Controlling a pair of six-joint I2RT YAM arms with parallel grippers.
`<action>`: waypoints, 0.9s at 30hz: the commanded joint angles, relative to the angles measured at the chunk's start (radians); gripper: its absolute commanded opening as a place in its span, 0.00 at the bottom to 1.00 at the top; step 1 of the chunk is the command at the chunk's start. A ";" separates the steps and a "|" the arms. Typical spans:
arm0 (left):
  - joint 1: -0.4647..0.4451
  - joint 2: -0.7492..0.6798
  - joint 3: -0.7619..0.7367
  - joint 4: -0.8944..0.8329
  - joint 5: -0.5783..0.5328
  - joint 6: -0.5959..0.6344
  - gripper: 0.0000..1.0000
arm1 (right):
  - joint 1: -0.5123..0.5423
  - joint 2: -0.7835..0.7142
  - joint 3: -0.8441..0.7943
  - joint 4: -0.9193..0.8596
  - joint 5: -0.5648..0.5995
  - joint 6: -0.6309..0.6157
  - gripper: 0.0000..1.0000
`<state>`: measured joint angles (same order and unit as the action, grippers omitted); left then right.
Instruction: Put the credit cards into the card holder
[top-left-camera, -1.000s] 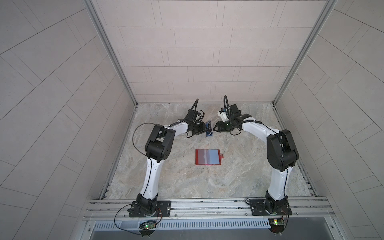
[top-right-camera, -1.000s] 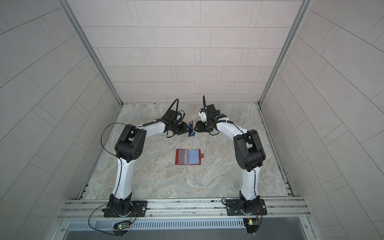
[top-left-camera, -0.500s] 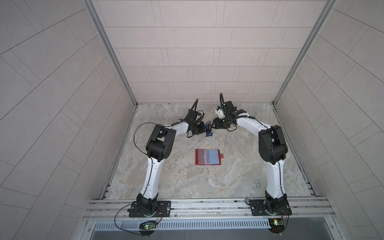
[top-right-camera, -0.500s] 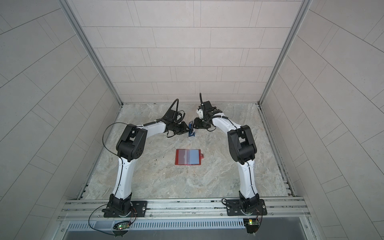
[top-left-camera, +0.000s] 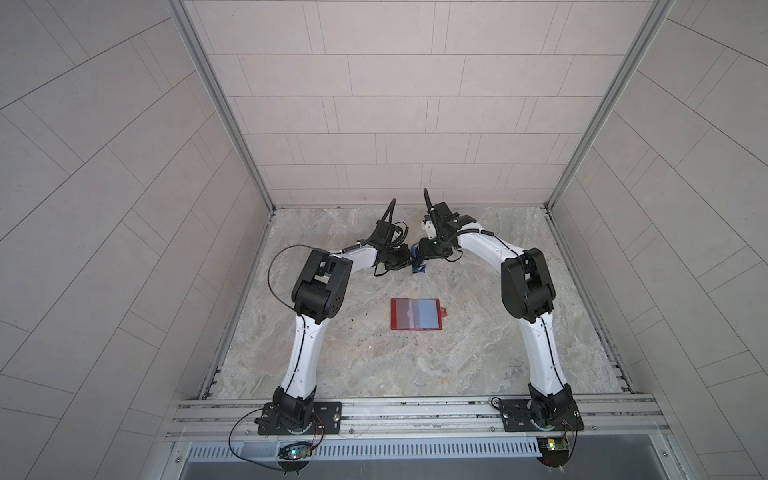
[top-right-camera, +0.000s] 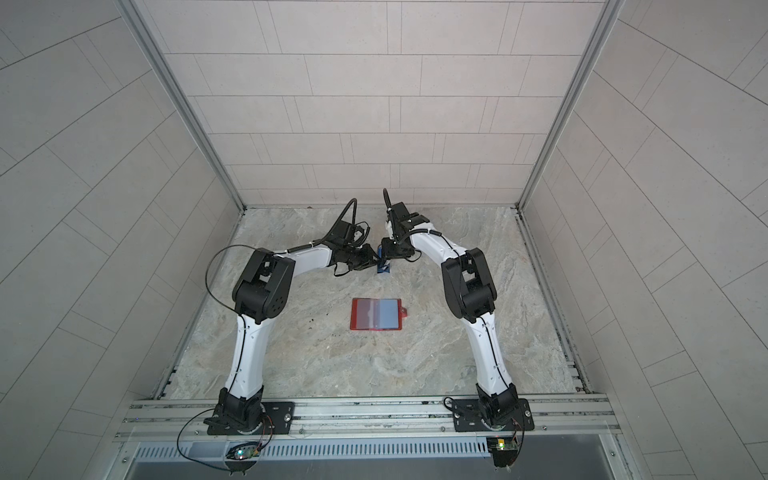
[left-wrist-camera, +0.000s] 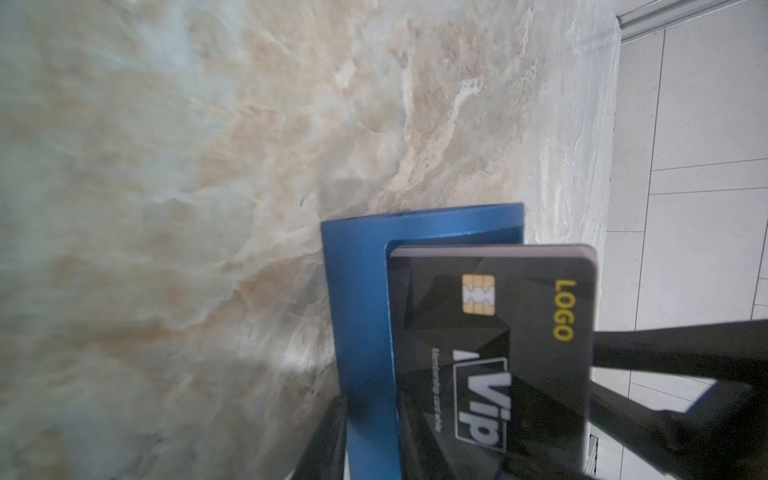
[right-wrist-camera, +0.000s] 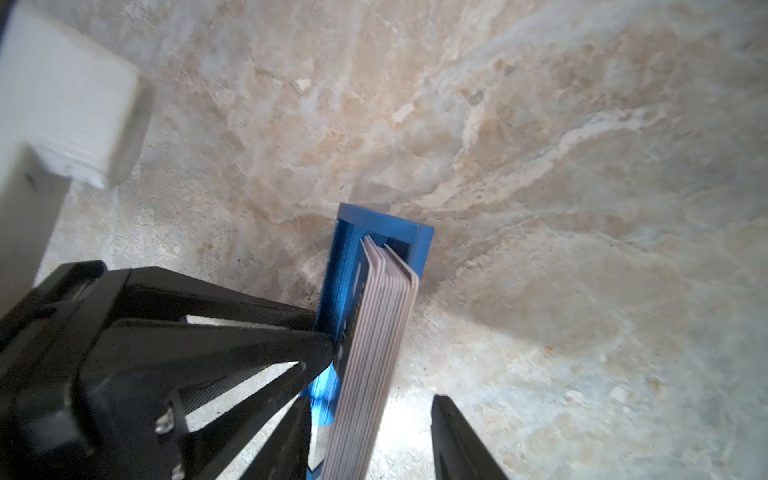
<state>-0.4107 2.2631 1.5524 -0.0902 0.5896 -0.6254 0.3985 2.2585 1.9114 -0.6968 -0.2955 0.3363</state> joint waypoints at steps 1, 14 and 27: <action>0.000 0.015 -0.030 -0.049 -0.027 0.003 0.25 | 0.006 0.030 0.034 -0.055 0.062 -0.011 0.49; -0.002 0.026 -0.047 -0.062 -0.053 0.008 0.25 | 0.024 0.078 0.100 -0.121 0.136 -0.017 0.46; -0.001 0.030 -0.057 -0.074 -0.068 0.013 0.25 | 0.034 0.079 0.159 -0.180 0.190 -0.024 0.42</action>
<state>-0.4107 2.2627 1.5391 -0.0708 0.5877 -0.6289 0.4370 2.3173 2.0472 -0.8215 -0.1509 0.3218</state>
